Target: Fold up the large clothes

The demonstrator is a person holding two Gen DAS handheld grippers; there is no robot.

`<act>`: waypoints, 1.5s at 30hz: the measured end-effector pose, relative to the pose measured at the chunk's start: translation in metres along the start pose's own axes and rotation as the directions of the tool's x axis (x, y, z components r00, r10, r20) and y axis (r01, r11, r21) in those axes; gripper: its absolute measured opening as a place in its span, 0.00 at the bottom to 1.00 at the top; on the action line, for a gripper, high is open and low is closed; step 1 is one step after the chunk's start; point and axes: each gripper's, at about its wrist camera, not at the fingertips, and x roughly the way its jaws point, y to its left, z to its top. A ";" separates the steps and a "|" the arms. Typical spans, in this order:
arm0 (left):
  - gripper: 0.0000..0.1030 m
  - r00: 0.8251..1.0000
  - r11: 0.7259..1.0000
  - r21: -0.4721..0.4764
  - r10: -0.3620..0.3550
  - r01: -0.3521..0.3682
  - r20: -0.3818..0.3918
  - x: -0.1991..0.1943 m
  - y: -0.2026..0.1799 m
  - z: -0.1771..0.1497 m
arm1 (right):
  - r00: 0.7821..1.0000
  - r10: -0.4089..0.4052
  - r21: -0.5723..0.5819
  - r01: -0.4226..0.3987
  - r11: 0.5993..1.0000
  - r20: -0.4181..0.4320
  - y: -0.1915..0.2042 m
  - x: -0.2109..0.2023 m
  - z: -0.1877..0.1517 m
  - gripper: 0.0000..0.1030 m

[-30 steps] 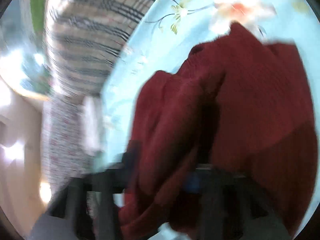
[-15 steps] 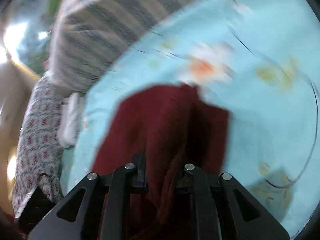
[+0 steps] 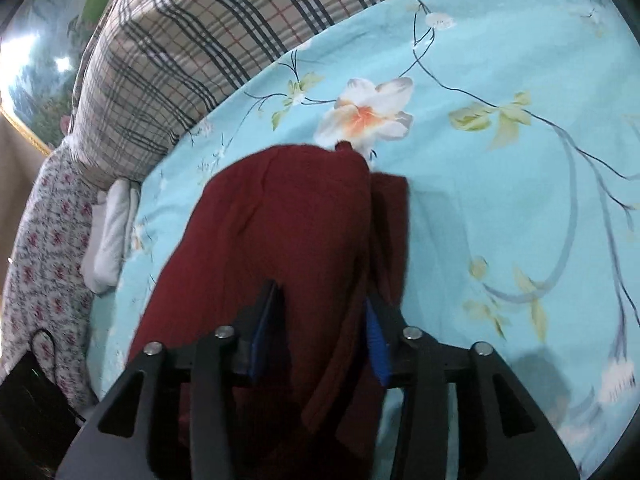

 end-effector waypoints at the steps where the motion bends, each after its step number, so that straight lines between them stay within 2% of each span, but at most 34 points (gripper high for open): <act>1: 0.73 1.000 1.000 -0.017 0.008 -0.008 0.014 -0.013 0.006 0.000 | 1.000 -0.027 -0.009 0.027 1.000 0.000 0.001 -0.004 -0.006 0.49; 2: 0.78 0.999 0.999 -0.033 0.024 -0.023 0.034 -0.027 0.015 0.001 | 0.999 -0.044 -0.014 0.044 0.999 0.000 0.001 -0.007 -0.010 0.52; 3: 0.80 0.998 0.998 -0.050 0.049 -0.047 0.049 -0.037 0.023 0.002 | 0.997 -0.080 -0.015 0.080 0.997 -0.003 0.002 -0.010 -0.014 0.62; 5: 0.82 0.995 0.993 -0.092 0.082 -0.077 0.061 -0.048 0.044 0.008 | 0.994 -0.108 0.007 0.108 0.994 -0.002 -0.003 -0.018 -0.019 0.65; 8: 0.82 0.995 0.973 -0.216 0.094 -0.085 0.032 -0.048 0.089 0.020 | 1.000 -0.022 0.077 0.020 0.997 0.021 -0.009 -0.034 -0.020 0.66; 10: 0.82 1.000 0.949 -0.313 0.029 -0.026 0.003 -0.038 0.122 0.029 | 0.998 0.039 0.111 -0.045 0.993 0.047 -0.011 -0.041 -0.018 0.71; 12: 0.82 1.000 0.932 -0.364 -0.009 0.002 -0.018 -0.029 0.140 0.034 | 0.996 0.069 0.124 -0.075 0.989 0.047 -0.010 -0.041 -0.016 0.71; 15: 0.82 0.996 0.919 -0.392 -0.062 0.034 -0.057 -0.006 0.157 0.044 | 0.995 0.092 0.141 -0.094 0.986 0.025 -0.009 -0.032 -0.014 0.71; 18: 0.82 0.983 0.908 -0.415 -0.123 0.057 -0.133 0.028 0.167 0.047 | 0.996 0.094 0.159 -0.093 0.983 0.006 -0.013 -0.023 -0.013 0.71; 19: 0.86 0.979 0.902 -0.426 -0.141 0.066 -0.147 0.038 0.170 0.045 | 0.995 0.099 0.168 -0.097 0.981 -0.001 -0.015 -0.020 -0.012 0.71; 23: 0.88 0.957 0.850 -0.509 -0.245 0.134 -0.156 0.072 0.187 0.039 | 0.990 0.137 0.186 -0.126 0.974 -0.045 -0.021 -0.008 -0.010 0.71; 28: 0.81 0.964 0.894 -0.432 -0.208 0.119 -0.167 0.089 0.169 0.046 | 0.977 0.194 0.224 -0.170 0.960 -0.091 -0.028 0.010 -0.004 0.71; 31: 0.73 0.967 0.906 -0.407 -0.196 0.116 -0.161 0.091 0.164 0.047 | 0.975 0.189 0.212 -0.162 0.964 -0.116 -0.024 0.021 0.001 0.68; 32: 0.69 0.969 0.910 -0.399 -0.189 0.112 -0.157 0.091 0.162 0.048 | 0.976 0.179 0.201 -0.151 0.968 -0.126 -0.022 0.023 0.003 0.63; 33: 0.66 0.973 0.917 -0.386 -0.174 0.104 -0.151 0.088 0.159 0.048 | 0.977 0.160 0.188 -0.132 0.973 -0.140 -0.019 0.026 0.003 0.49; 34: 0.61 0.978 0.925 -0.367 -0.156 0.096 -0.139 0.083 0.155 0.049 | 0.976 0.159 0.192 -0.129 0.973 -0.151 -0.018 0.028 0.003 0.40; 36: 0.55 0.983 0.936 -0.342 -0.132 0.082 -0.127 0.072 0.147 0.049 | 0.974 0.177 0.204 -0.146 0.968 -0.142 -0.014 0.026 -0.001 0.35; 40: 0.49 0.992 0.952 -0.301 -0.087 0.055 -0.093 0.028 0.140 0.042 | 0.975 0.208 0.178 -0.192 0.965 -0.075 0.015 0.006 -0.011 0.32; 45: 0.49 0.999 0.961 -0.276 0.006 -0.020 -0.053 -0.064 0.155 0.020 | 0.948 0.313 0.100 -0.306 0.947 -0.065 0.081 0.000 -0.033 0.32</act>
